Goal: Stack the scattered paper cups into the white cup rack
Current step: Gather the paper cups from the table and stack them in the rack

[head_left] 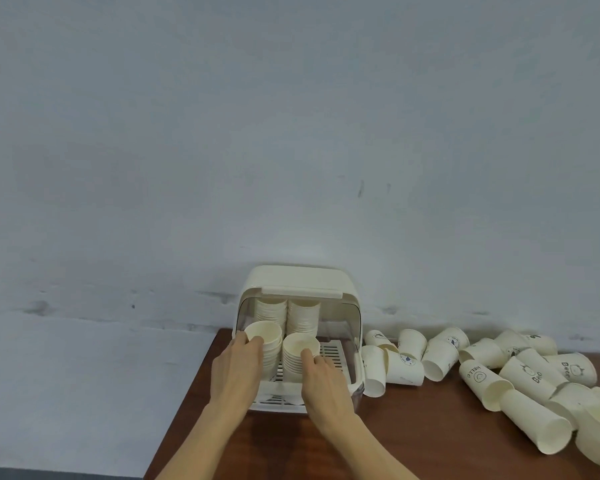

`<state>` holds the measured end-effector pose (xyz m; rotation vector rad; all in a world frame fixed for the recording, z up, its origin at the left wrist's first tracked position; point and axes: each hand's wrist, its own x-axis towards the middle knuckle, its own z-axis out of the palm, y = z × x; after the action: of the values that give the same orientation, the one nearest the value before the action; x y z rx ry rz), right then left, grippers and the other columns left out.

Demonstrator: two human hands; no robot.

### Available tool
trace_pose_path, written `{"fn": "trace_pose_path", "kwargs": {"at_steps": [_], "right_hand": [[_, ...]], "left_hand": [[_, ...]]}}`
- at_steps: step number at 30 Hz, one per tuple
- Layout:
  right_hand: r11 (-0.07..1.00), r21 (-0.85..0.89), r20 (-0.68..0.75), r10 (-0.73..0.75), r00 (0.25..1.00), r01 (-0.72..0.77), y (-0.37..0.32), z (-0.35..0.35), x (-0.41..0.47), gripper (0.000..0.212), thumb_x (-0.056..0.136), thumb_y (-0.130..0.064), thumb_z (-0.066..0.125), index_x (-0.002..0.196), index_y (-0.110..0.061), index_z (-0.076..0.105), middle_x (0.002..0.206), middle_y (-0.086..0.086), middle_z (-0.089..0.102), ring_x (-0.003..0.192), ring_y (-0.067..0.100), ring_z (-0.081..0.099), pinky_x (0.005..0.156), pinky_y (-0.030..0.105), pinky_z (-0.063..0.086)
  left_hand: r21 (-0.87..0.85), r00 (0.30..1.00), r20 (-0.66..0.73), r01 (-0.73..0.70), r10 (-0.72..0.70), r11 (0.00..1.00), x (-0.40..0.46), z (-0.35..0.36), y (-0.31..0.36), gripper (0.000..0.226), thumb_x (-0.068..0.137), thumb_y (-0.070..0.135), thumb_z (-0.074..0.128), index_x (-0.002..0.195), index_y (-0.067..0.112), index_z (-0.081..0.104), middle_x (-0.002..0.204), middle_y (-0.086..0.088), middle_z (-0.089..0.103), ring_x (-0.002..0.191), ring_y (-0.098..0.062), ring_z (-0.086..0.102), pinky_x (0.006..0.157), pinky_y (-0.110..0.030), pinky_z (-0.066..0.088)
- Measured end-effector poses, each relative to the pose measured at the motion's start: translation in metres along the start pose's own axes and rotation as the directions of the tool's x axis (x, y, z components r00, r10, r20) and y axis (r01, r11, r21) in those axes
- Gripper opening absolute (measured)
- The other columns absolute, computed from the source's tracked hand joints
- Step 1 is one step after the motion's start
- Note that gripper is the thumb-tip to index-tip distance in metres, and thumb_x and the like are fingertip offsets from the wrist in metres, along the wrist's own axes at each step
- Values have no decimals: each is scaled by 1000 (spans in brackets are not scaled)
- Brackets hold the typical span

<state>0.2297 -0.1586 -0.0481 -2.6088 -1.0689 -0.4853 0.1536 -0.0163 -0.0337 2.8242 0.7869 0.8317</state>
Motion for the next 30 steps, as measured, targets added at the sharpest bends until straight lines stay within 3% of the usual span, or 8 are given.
{"fn": "trace_pose_path", "kwargs": {"at_steps": [5,10,13,17,19,21,25,30], "right_hand": [[999,-42,15,30,999,-29,0,5,-1,33,70,3,58,100,-10,54,74,8,63,69,29,61,50,38,45],[998,-55,19,12,1000,-11,-1,7,-3,43,57,-1,71,92,-14,50,63,3,60,56,23,57,40,32,41],[999,-6,67,34,997,-34,-1,-1,-3,38,80,-1,51,115,-13,44,94,10,64,86,30,58,61,37,42],[996,85,130,11,991,-22,5,-4,1,68,86,-1,41,147,-18,17,113,16,56,102,32,51,76,40,38],[992,130,154,-18,988,-2,7,-12,-6,77,87,-4,41,152,-20,3,114,16,55,102,32,51,82,40,40],[992,127,126,-32,991,15,10,-20,-15,76,87,-5,41,153,-16,4,118,14,54,105,31,49,86,39,39],[986,168,64,2,998,-12,17,-44,-33,56,86,-5,39,141,-12,30,124,9,53,112,28,47,90,37,38],[985,152,37,73,997,-77,40,-67,-59,37,90,-11,39,127,-11,45,119,8,53,108,26,46,88,36,38]], "left_hand": [[23,998,60,-14,13,1000,-8,5,2,14,84,16,66,98,20,69,93,-3,64,68,-22,65,49,-32,50],[-16,998,66,-22,23,1000,-18,6,10,37,99,25,40,135,22,45,112,0,57,94,-21,62,66,-32,51],[-14,991,135,3,-1,1000,-20,4,18,52,100,27,36,149,21,22,136,-3,44,117,-21,52,79,-34,51],[-26,979,198,46,-40,999,-27,-6,28,64,98,31,39,153,20,7,154,-7,23,136,-24,33,90,-35,49],[-33,979,201,31,-24,999,-32,-10,34,64,98,29,40,153,20,8,155,-6,23,139,-24,28,94,-35,47],[-67,986,168,10,2,998,-37,-16,39,59,97,27,39,150,23,15,147,-4,35,132,-23,36,92,-35,48],[-137,990,138,-17,36,990,-47,-27,48,51,94,28,41,144,25,29,124,-1,51,114,-21,49,87,-35,49],[-172,990,124,-41,63,984,-63,-40,75,40,93,33,45,132,22,46,121,-4,52,110,-25,52,87,-38,48]]}}
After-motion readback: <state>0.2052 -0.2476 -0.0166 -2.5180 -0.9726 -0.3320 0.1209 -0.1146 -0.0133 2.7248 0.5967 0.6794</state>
